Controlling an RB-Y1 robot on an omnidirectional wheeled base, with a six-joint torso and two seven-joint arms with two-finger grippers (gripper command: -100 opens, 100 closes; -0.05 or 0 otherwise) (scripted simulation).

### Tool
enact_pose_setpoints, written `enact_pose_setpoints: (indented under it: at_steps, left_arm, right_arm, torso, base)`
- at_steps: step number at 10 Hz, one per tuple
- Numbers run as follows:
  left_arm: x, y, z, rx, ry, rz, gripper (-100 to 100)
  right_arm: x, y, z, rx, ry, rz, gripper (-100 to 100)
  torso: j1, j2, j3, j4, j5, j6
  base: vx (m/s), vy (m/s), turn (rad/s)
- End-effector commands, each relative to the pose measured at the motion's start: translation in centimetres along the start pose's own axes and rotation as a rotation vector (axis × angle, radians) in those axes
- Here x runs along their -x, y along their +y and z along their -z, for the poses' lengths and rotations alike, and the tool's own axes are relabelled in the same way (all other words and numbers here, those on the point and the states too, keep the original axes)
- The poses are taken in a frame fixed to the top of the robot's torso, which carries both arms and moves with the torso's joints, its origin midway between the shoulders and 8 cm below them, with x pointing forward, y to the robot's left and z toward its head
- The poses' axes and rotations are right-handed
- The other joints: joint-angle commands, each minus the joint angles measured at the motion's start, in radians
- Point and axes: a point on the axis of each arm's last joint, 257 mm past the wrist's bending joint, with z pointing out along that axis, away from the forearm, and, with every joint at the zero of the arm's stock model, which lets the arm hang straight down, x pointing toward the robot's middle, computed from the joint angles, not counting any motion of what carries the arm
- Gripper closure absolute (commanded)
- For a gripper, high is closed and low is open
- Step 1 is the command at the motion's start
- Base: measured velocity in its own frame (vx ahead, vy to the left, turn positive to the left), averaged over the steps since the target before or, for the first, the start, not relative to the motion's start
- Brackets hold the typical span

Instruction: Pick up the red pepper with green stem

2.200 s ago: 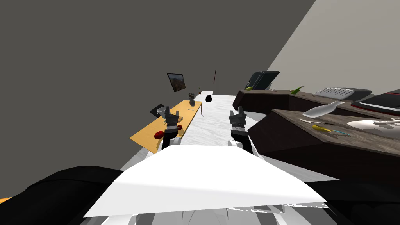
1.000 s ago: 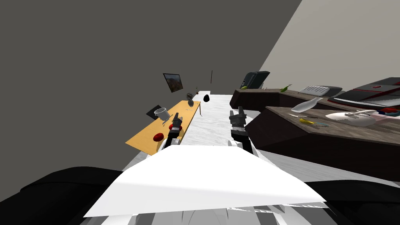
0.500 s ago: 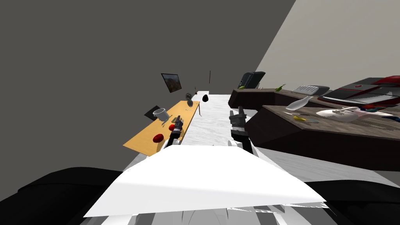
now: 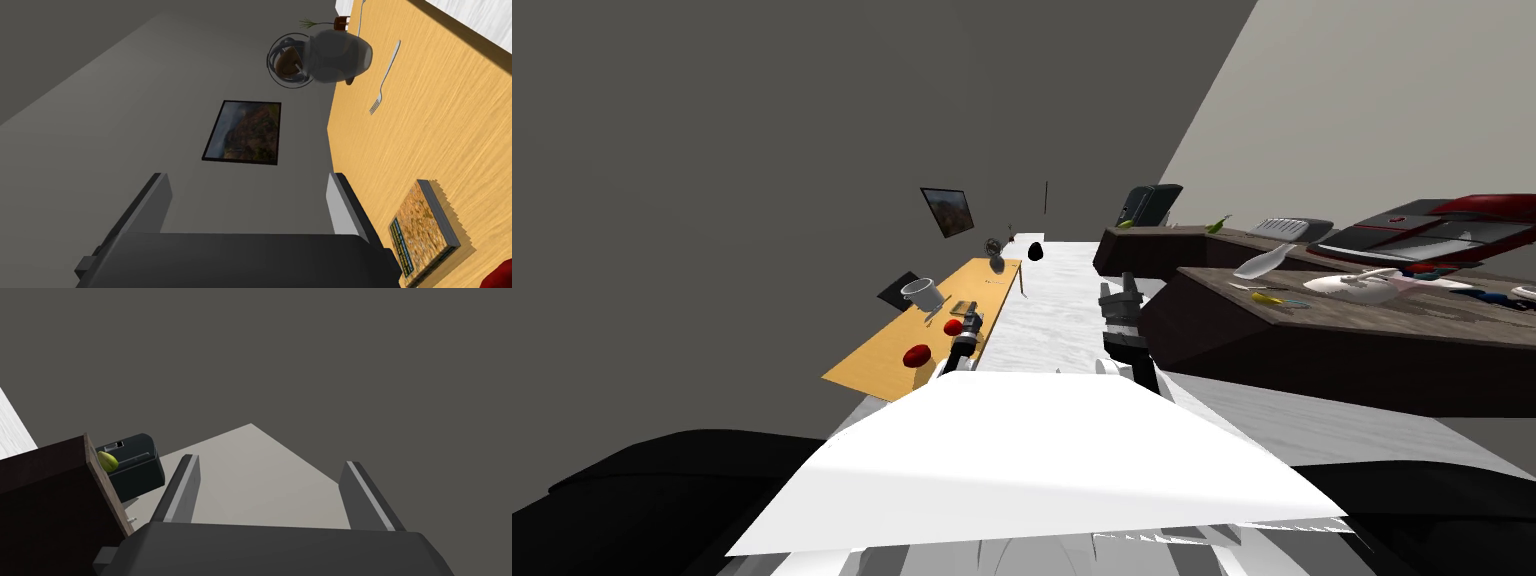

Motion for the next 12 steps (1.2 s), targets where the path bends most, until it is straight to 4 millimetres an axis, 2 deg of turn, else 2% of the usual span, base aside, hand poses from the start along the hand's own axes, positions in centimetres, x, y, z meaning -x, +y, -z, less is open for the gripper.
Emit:
enact_pose_setpoints:
  at_steps: [1,6,11,12]
  left_arm:
    - [0.3,1.7,0.1,0.041,-0.006,0.002,-100]
    - [2.2,7.2,0.7,0.172,-0.019,-0.014,-100]
    - [5.2,13.1,2.3,0.326,-0.043,-0.045,-100]
    - [5.3,13.2,2.3,0.329,-0.044,-0.045,-100]
  right_arm:
    - [0.0,0.0,0.0,0.000,0.000,0.000,0]
    - [0.0,0.0,0.0,0.000,0.000,0.000,0]
    - [0.0,0.0,0.0,0.000,0.000,0.000,0]
    - [0.0,0.0,0.0,0.000,0.000,0.000,0]
  torso:
    - [0.000,0.000,0.000,0.000,0.000,0.000]
    - [0.001,0.000,0.000,0.000,0.000,0.000]
    - [0.001,0.000,0.000,0.000,0.000,0.000]
    - [0.001,0.001,0.000,0.000,0.000,0.000]
  base:
    - [-0.012,0.024,-0.052]
    - [-0.015,0.032,-0.052]
    - [-0.020,0.040,-0.066]
    - [-0.015,0.023,-0.024]
